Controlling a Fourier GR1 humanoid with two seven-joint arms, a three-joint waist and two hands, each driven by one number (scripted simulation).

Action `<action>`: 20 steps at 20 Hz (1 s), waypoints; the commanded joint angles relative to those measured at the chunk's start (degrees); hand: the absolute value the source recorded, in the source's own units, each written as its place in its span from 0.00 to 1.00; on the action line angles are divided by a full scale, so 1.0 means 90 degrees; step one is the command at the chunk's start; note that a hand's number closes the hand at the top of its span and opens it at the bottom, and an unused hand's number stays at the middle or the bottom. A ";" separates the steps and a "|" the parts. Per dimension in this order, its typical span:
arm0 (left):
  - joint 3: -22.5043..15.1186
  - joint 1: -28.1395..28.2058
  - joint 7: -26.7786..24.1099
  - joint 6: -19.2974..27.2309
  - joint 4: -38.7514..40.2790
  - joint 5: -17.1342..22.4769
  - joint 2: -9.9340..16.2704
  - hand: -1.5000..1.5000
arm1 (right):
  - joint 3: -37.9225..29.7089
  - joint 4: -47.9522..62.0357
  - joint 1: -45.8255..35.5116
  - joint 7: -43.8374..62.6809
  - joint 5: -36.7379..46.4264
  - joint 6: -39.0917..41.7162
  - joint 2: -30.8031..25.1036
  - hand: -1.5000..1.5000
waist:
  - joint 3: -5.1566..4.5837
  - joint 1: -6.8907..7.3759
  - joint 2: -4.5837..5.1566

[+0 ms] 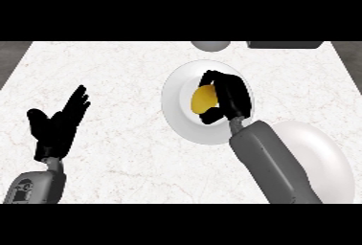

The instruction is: Pick the lemon from the plate and place it in the plate

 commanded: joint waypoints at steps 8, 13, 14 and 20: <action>0.0205 -0.0223 0.0165 -0.0087 0.0026 0.0064 0.0152 0.50 | -0.0732 0.1363 -0.0255 -0.2552 -0.0665 -0.0130 0.0011 0.00 | 0.0000 -0.0024 -0.0004; -0.0034 0.0208 0.0005 0.0041 -0.0197 -0.0124 -0.0066 0.50 | -0.1078 0.0160 0.0047 -0.3647 -0.1827 0.0146 0.0390 0.00 | 0.0008 -0.0071 -0.0047; -0.0035 0.0018 -0.0021 0.0081 0.0066 -0.0128 -0.0150 0.50 | -0.1265 0.0187 -0.0144 -0.3797 -0.2148 0.0510 0.0310 0.00 | 0.0004 -0.0087 -0.0020; 0.0077 0.0224 -0.0285 -0.0023 0.0135 -0.0126 -0.0031 0.50 | -0.1862 -0.0892 -0.0205 -0.2107 -0.3312 0.1710 0.0297 0.00 | -0.0006 -0.0161 -0.0058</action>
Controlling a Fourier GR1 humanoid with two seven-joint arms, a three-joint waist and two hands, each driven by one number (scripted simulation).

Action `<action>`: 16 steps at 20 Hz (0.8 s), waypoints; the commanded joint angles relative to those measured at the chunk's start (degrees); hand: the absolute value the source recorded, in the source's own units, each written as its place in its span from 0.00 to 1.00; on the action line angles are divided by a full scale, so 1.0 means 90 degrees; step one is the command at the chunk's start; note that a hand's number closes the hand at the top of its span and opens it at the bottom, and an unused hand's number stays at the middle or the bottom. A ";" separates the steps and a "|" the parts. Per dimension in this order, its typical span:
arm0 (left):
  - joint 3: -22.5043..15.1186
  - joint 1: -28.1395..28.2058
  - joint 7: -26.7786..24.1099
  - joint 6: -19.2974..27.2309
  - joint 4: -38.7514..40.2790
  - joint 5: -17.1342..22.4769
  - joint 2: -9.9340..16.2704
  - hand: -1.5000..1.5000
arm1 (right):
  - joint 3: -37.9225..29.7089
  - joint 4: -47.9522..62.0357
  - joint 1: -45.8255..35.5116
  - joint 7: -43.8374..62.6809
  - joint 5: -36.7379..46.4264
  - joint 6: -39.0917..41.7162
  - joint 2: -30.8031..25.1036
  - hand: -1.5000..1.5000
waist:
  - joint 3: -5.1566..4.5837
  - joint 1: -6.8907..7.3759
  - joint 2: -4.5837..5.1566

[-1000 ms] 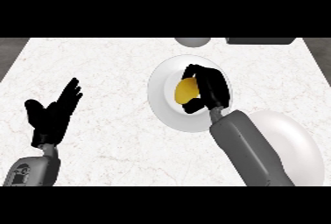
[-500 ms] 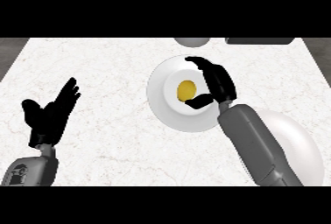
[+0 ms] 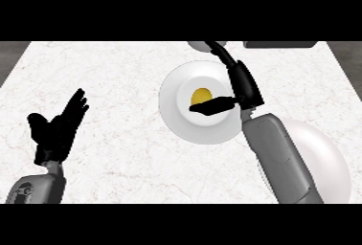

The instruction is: Pick the lemon from the plate and place it in the plate

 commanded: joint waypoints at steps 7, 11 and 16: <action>-0.0023 -0.0283 0.0271 0.0042 -0.0062 -0.0078 0.0011 0.50 | -0.0853 -0.0692 0.0268 0.1209 -0.1953 0.1902 -0.0323 0.00 | 0.0000 0.0033 0.0010; -0.0131 -0.0177 -0.0217 0.0230 0.0277 -0.0267 -0.0299 0.50 | -0.0956 -0.0314 0.0807 -0.0084 -0.1822 0.1901 -0.0502 0.00 | -0.0001 0.0041 0.0022; 0.0253 0.0029 -0.0036 -0.0270 -0.0041 0.0143 0.0116 0.50 | -0.1366 0.0368 0.0474 -0.0400 -0.1992 0.2409 -0.1102 0.00 | -0.0001 0.0065 0.0023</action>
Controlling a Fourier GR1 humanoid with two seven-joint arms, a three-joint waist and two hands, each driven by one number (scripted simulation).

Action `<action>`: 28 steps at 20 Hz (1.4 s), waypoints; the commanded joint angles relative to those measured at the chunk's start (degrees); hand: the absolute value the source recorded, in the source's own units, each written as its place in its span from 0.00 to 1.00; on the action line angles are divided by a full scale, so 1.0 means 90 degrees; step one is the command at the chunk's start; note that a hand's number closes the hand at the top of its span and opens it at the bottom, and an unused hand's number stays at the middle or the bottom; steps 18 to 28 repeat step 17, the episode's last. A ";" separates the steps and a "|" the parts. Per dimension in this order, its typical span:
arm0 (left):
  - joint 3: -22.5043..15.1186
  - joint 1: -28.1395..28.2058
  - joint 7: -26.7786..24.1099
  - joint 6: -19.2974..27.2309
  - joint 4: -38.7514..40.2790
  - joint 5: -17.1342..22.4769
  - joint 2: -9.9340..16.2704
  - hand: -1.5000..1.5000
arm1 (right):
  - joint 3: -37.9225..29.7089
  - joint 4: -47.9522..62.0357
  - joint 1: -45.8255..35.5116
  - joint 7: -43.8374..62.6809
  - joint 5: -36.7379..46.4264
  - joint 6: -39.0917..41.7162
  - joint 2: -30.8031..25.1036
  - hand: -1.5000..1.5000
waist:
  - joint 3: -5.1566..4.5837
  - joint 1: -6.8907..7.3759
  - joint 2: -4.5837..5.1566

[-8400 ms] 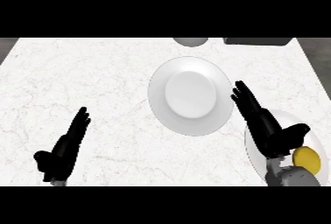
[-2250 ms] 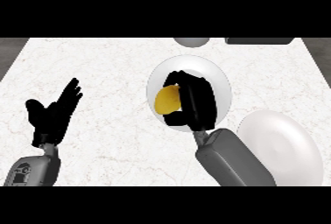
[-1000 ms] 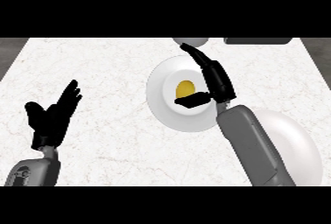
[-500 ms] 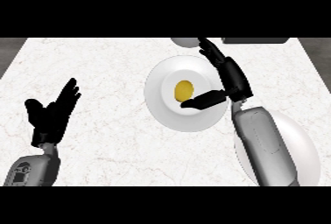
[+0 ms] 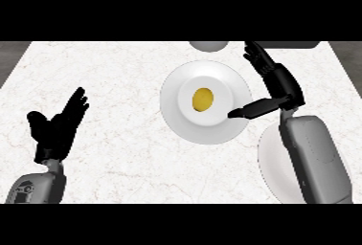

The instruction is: Pick the lemon from the plate and place it in the plate

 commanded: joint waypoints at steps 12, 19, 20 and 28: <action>-0.0017 0.0072 -0.0038 -0.0015 -0.0134 -0.0152 -0.0072 0.50 | -0.0442 0.1282 -0.0227 -0.0884 0.0194 0.0391 -0.0922 0.00 | 0.0001 0.0027 0.0004; -0.0021 0.0044 -0.0180 -0.0061 0.0061 -0.0185 -0.0131 0.50 | -0.0396 0.1414 -0.0210 -0.1000 0.0325 0.0252 -0.0874 0.00 | 0.0000 0.0009 0.0002; -0.0021 0.0044 -0.0180 -0.0061 0.0061 -0.0185 -0.0131 0.50 | -0.0396 0.1414 -0.0210 -0.1000 0.0325 0.0252 -0.0874 0.00 | 0.0000 0.0009 0.0002; -0.0021 0.0044 -0.0180 -0.0061 0.0061 -0.0185 -0.0131 0.50 | -0.0396 0.1414 -0.0210 -0.1000 0.0325 0.0252 -0.0874 0.00 | 0.0000 0.0009 0.0002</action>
